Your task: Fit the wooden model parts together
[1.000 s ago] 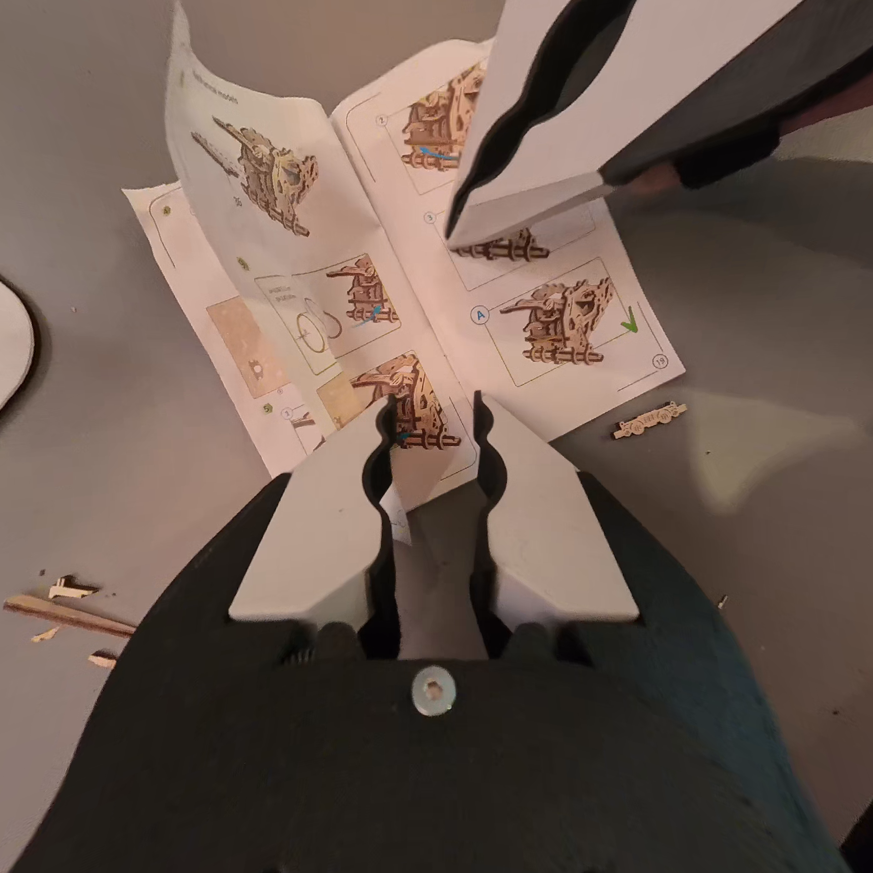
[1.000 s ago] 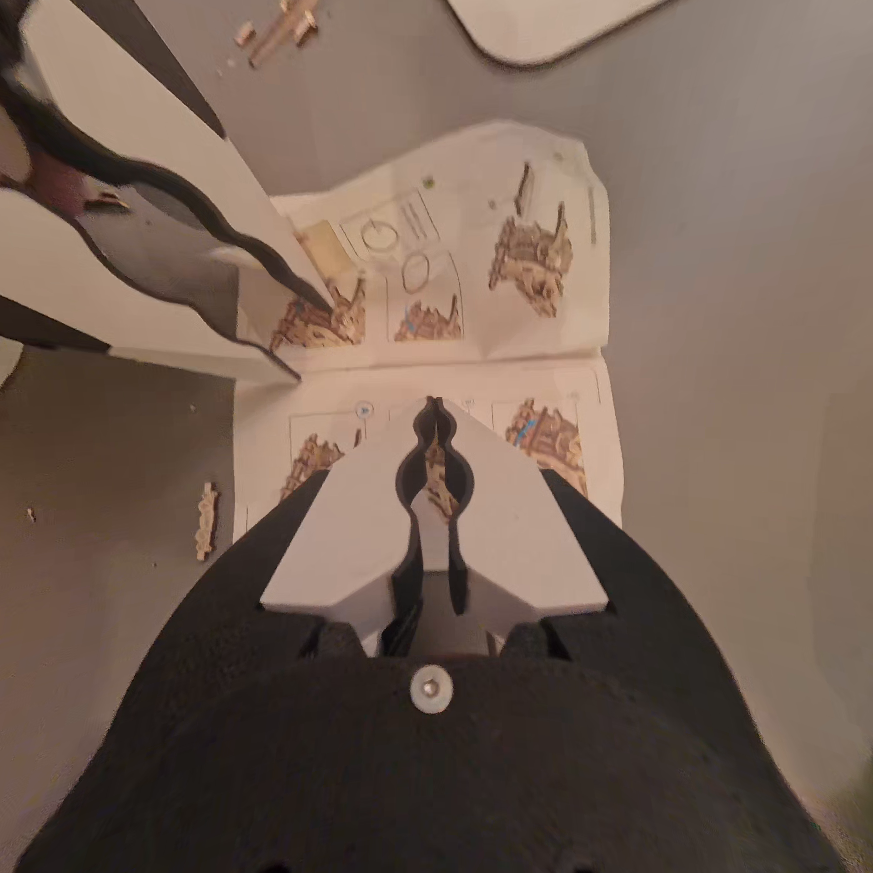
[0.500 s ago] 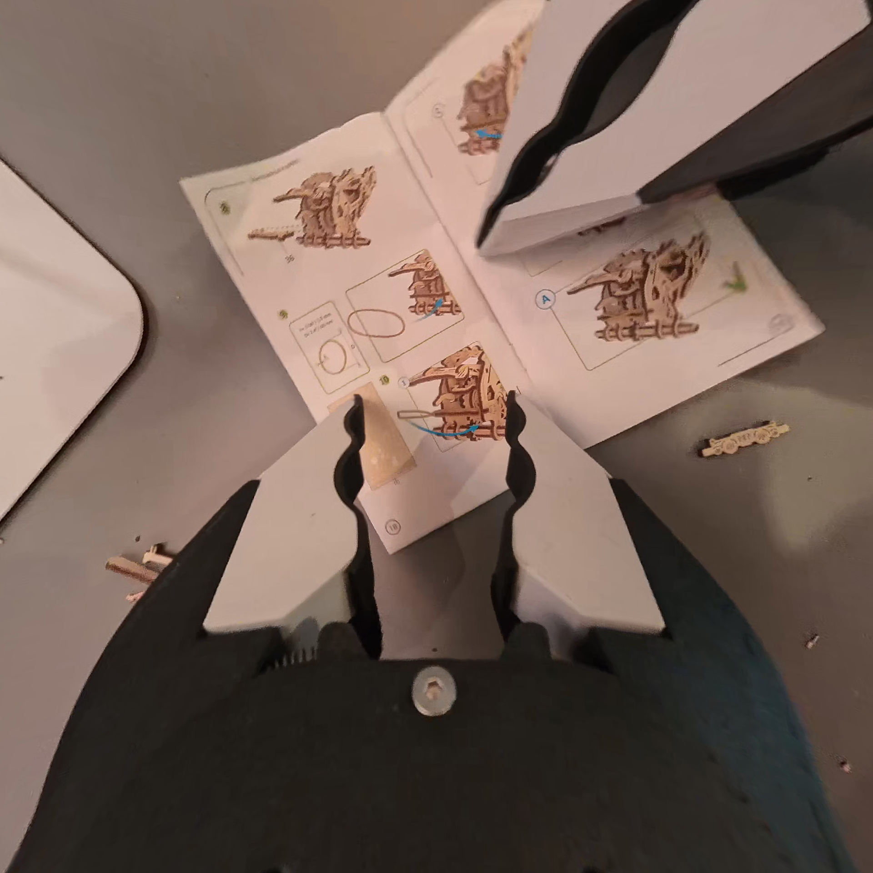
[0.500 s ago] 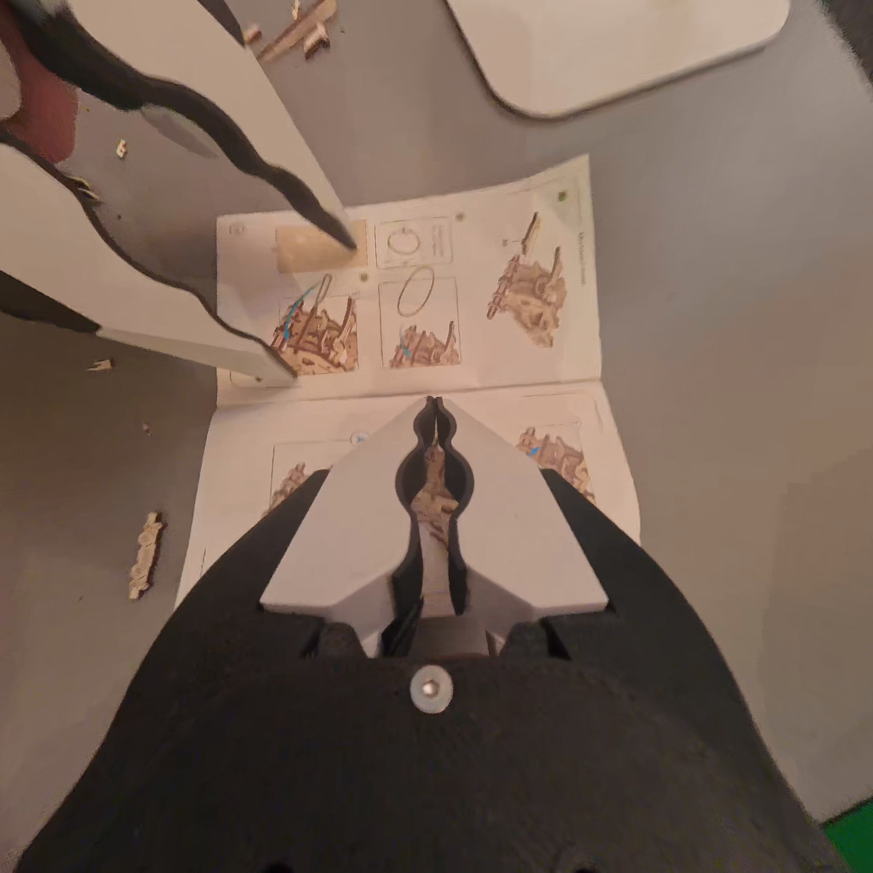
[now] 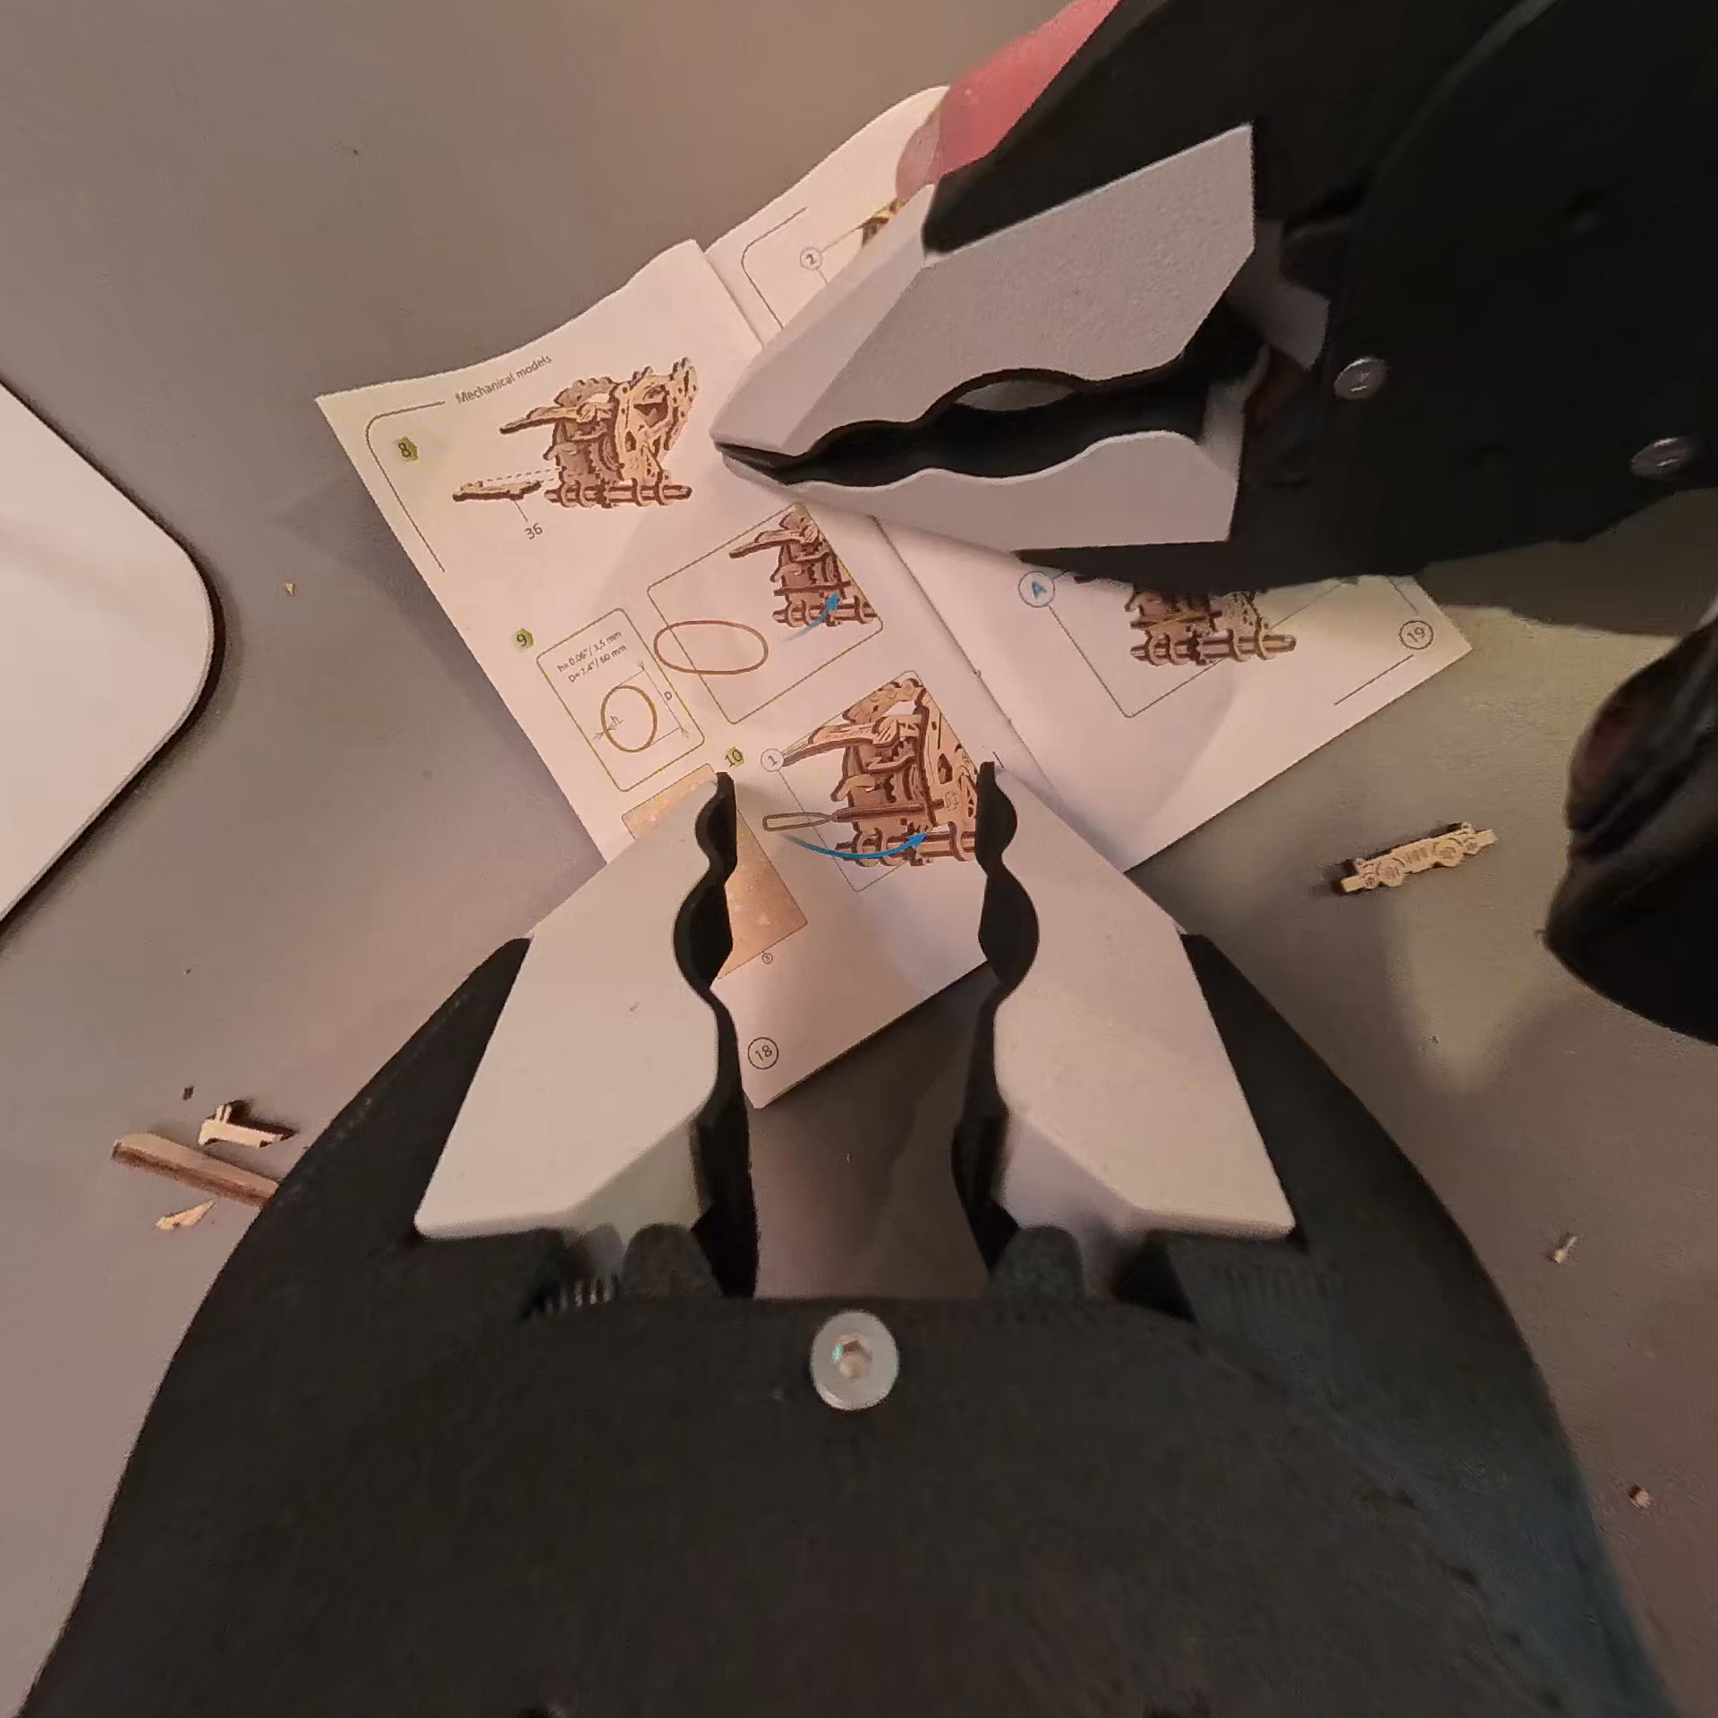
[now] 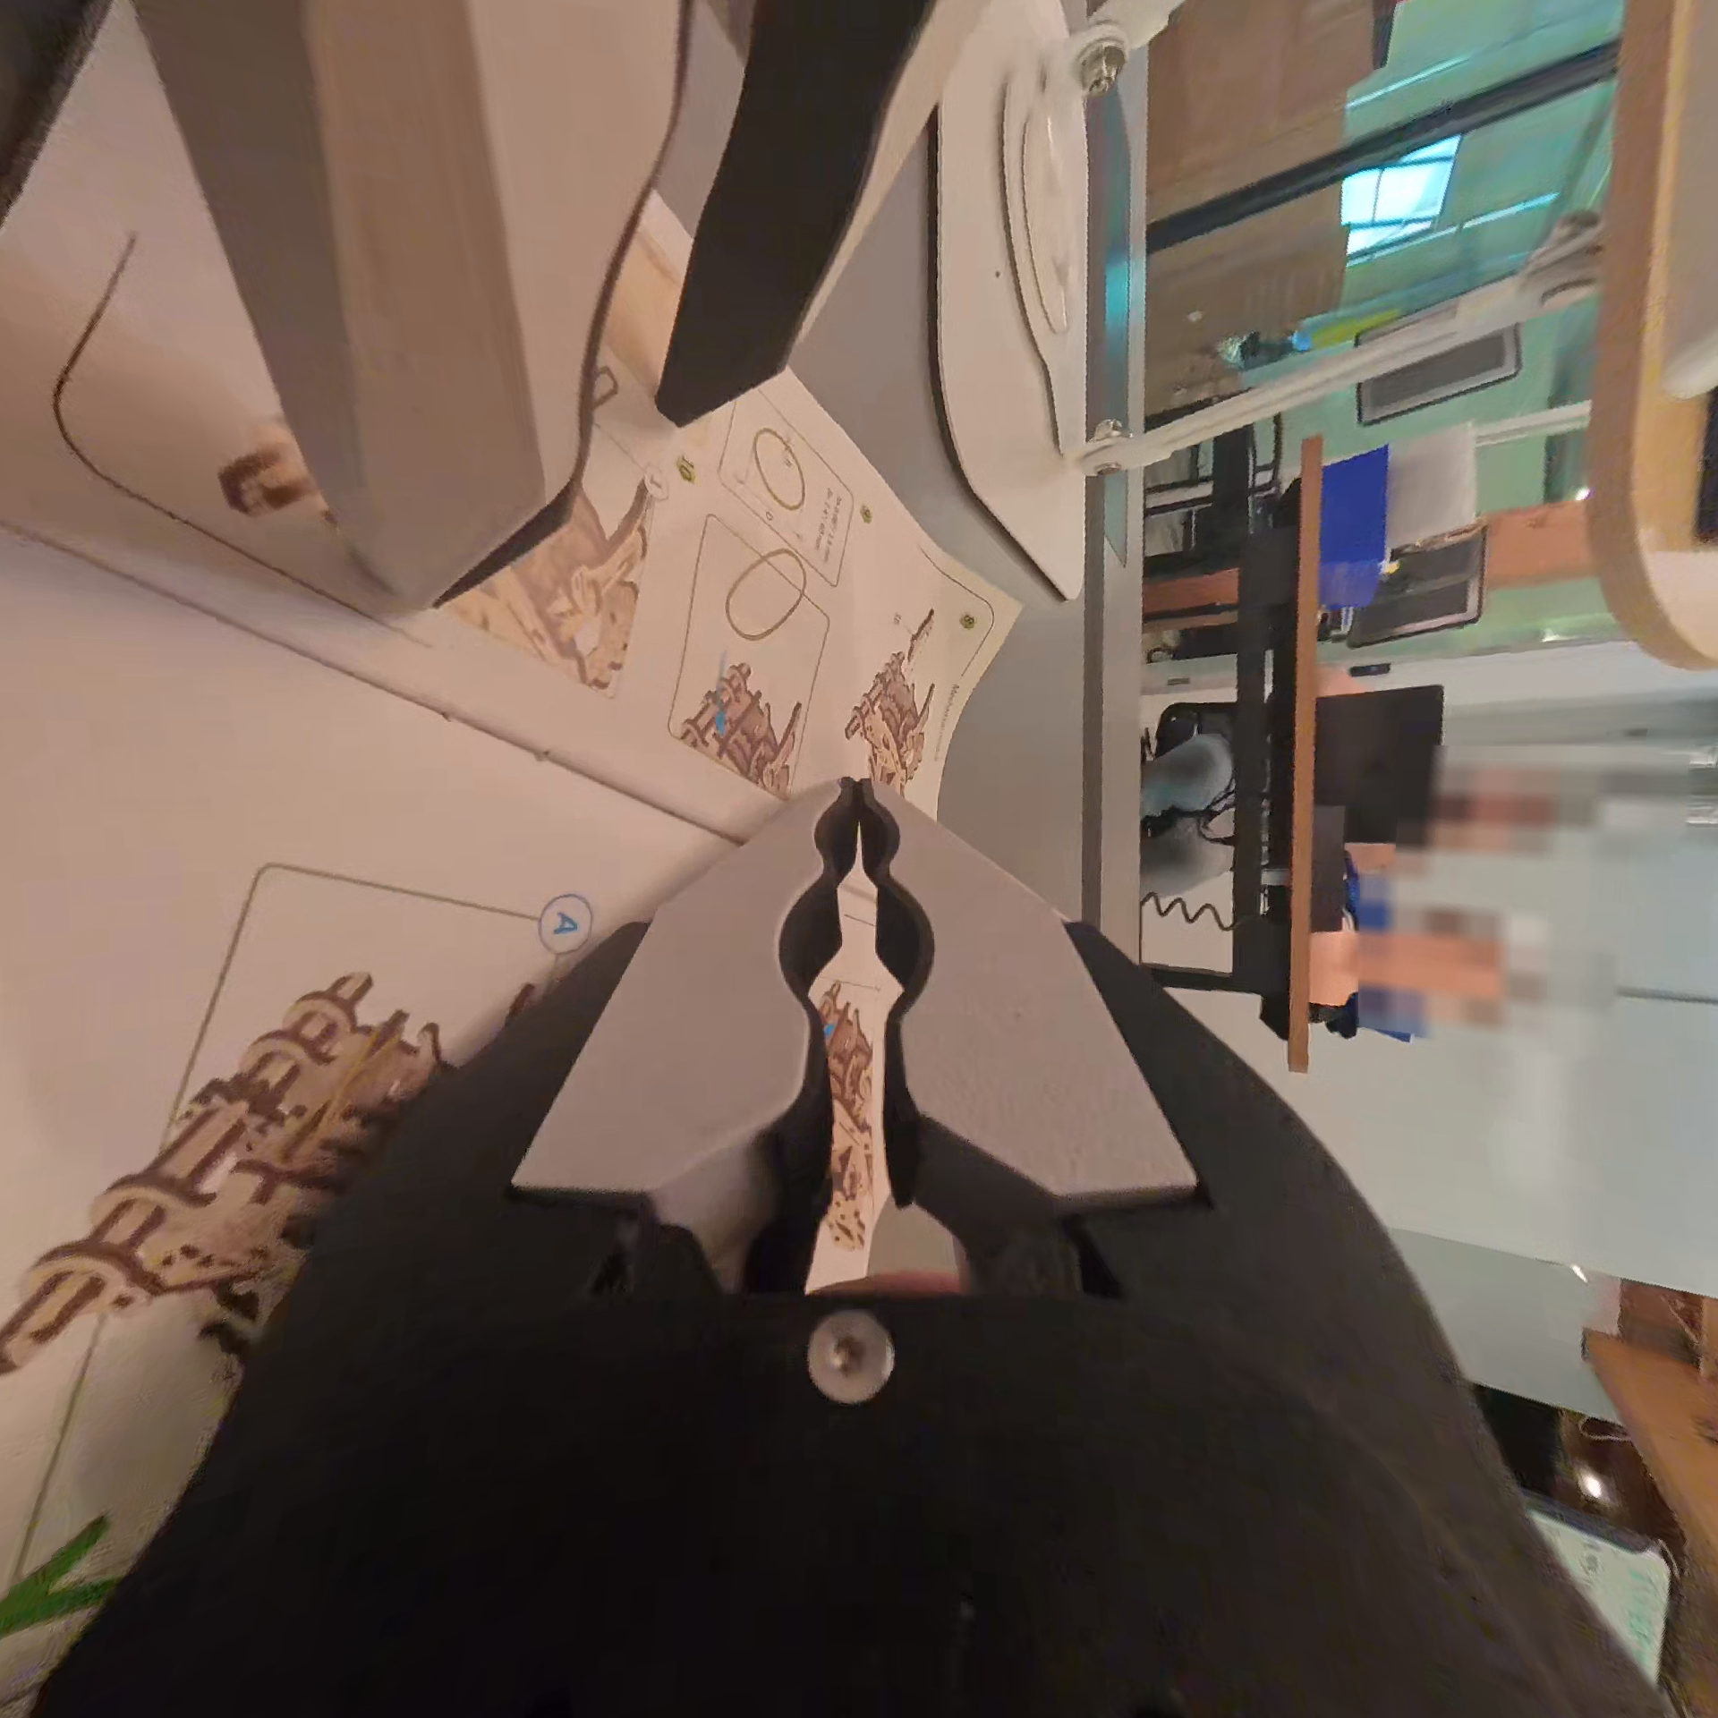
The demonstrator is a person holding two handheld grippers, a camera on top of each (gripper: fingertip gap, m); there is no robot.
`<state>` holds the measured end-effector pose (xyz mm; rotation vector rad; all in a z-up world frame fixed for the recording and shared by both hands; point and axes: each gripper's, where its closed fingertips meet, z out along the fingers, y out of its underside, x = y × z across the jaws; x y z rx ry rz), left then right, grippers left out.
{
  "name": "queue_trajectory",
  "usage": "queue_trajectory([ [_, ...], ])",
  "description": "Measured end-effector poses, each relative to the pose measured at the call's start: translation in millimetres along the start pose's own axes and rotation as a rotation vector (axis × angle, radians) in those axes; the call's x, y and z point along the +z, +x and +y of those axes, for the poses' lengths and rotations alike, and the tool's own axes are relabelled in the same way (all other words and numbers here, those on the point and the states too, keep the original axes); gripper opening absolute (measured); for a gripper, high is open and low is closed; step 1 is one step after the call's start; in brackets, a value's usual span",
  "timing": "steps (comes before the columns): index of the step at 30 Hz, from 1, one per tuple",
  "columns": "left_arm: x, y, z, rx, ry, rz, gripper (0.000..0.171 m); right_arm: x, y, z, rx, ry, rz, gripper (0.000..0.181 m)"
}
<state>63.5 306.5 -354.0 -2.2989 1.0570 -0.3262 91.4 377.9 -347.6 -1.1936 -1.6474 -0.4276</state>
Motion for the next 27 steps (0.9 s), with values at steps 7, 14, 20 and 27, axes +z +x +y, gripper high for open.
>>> queue_trajectory([
  [7, 1, -1, -1, -0.013, 0.027, -0.005, 0.050, 7, 4, 4, 0.029, 0.014, -0.026, 0.000],
  [14, 1, -2, -2, -0.022, 0.034, -0.005, 0.050, 25, 22, 37, 0.142, -0.093, -0.017, 0.000],
  [20, 1, -2, -2, -0.060, 0.056, 0.002, 0.050, 33, 29, 50, 0.261, -0.147, 0.016, 0.000],
  [27, -3, 4, -6, -0.166, 0.054, 0.093, 0.060, 22, 43, 62, 0.406, -0.196, 0.030, 0.000],
])
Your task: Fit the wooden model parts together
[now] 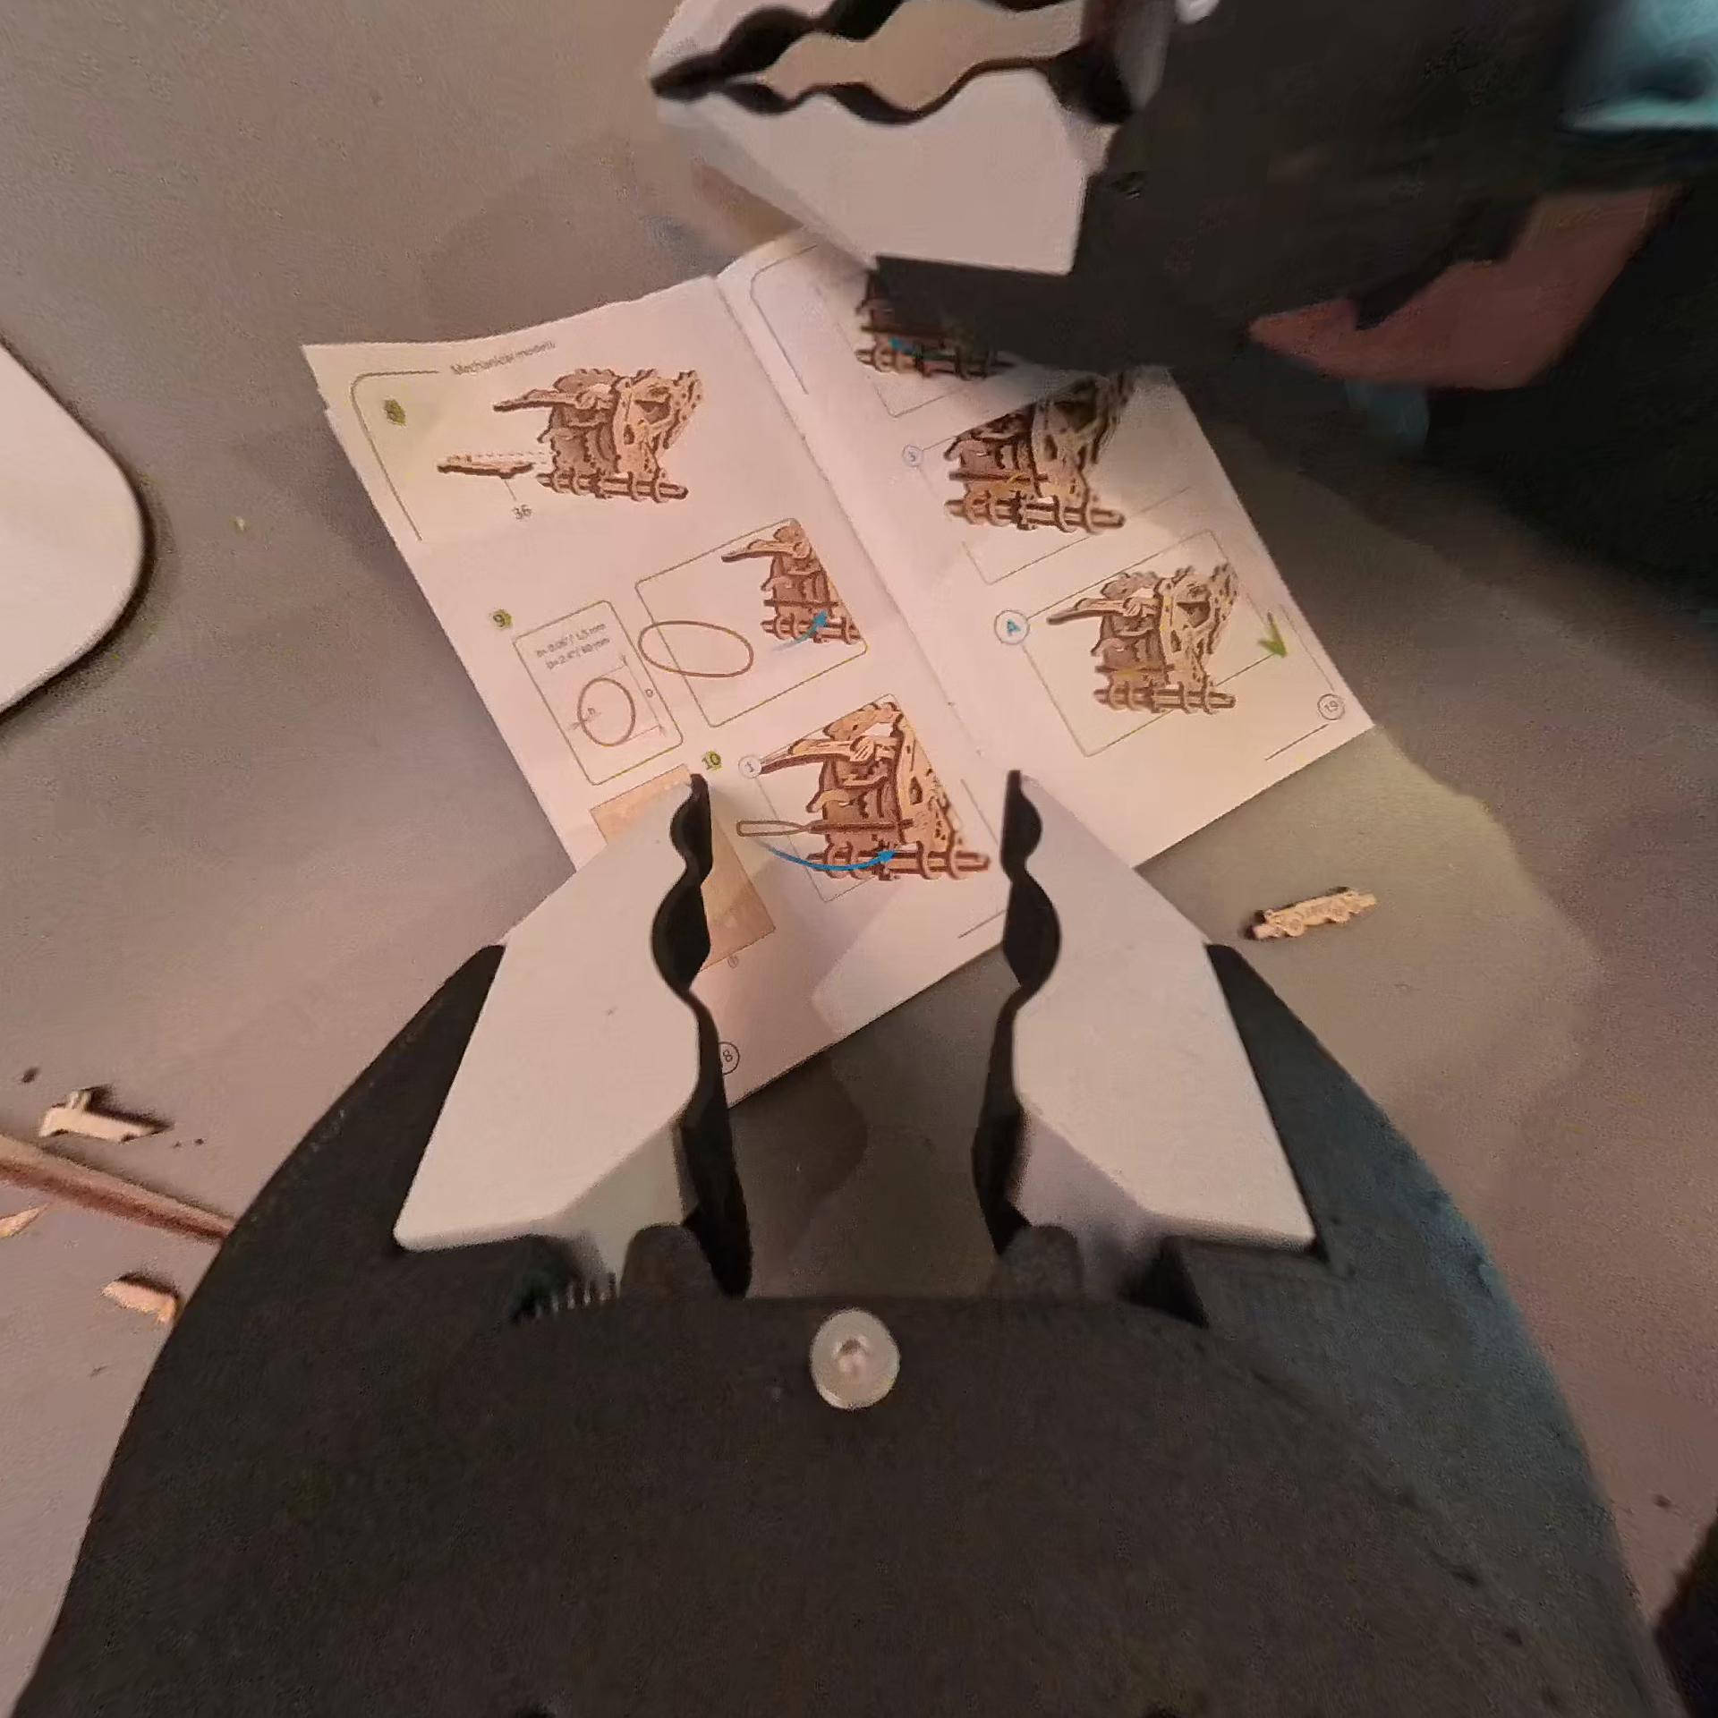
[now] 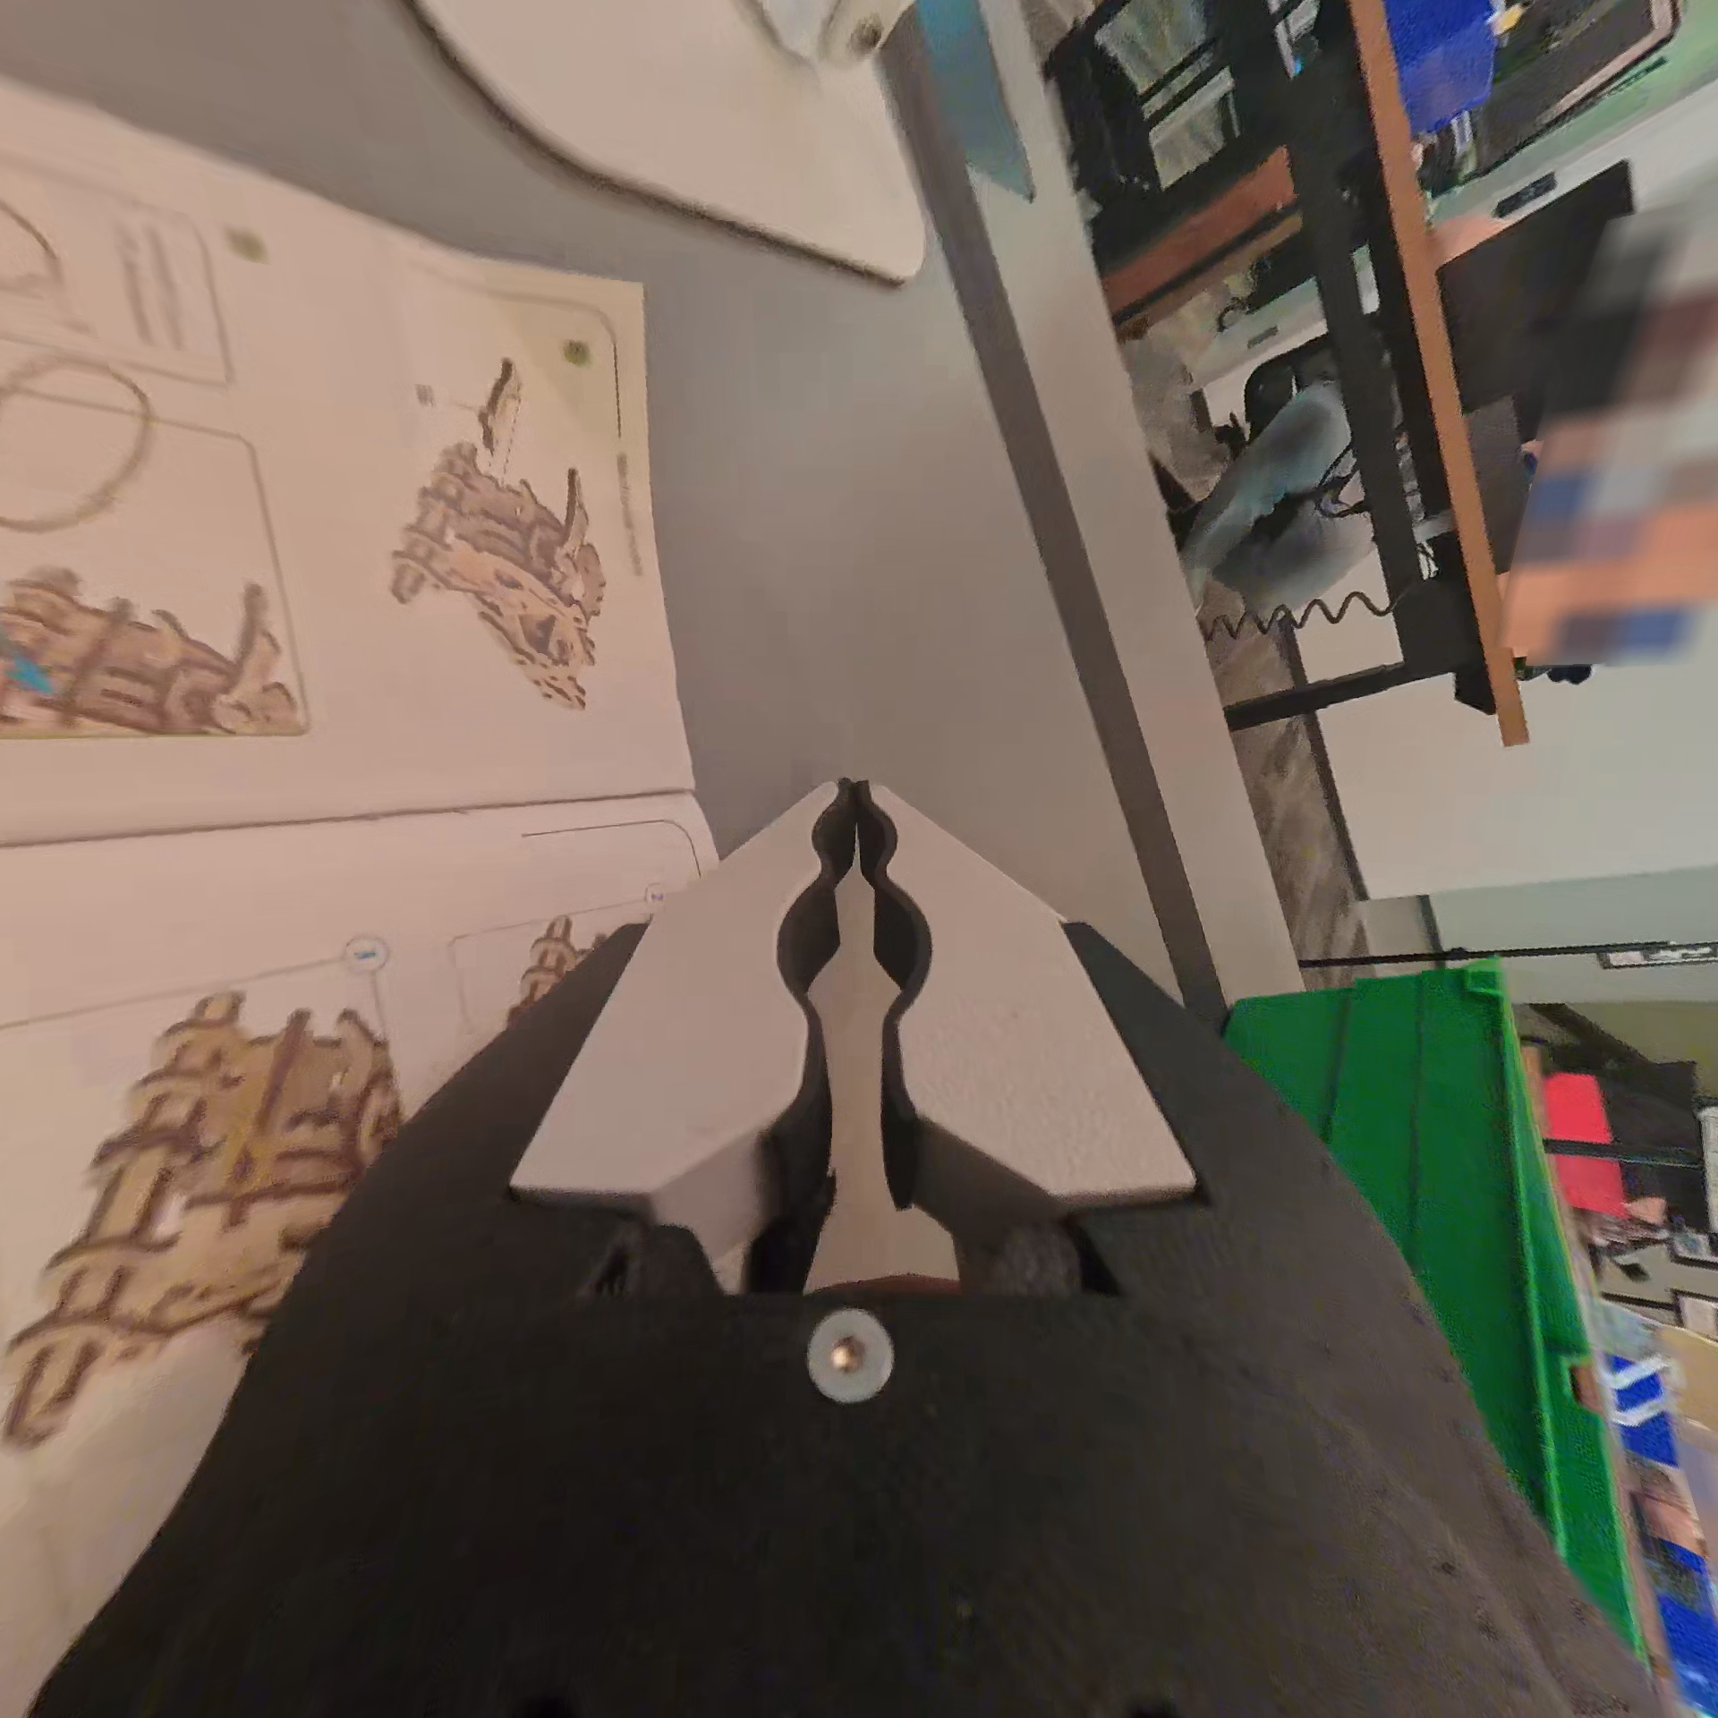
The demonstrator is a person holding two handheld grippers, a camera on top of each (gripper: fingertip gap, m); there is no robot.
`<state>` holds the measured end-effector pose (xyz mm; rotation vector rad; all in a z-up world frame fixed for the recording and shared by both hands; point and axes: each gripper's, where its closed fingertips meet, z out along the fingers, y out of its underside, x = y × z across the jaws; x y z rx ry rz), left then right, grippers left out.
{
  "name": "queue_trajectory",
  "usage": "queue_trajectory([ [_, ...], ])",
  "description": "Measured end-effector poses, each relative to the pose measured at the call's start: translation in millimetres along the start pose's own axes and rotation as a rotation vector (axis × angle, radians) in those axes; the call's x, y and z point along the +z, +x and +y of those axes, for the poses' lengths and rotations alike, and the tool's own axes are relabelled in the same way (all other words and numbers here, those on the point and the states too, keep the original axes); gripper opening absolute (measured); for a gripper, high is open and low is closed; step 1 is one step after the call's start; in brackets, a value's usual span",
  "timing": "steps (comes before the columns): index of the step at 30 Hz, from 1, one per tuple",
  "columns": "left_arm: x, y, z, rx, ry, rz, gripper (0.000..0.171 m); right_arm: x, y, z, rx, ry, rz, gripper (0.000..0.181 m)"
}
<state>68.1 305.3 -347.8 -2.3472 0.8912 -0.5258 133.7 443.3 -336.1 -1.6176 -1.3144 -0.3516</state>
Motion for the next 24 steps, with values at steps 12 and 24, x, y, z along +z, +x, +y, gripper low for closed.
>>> queue_trajectory([
  [12, -45, 38, -18, 0.015, 0.136, 0.177, 0.074, -89, 19, -34, 0.383, 0.170, -0.074, 0.000],
  [24, -149, 67, -30, 0.169, 0.431, 0.274, 0.028, -168, 1, -43, 0.593, 0.325, -0.181, 0.012],
])
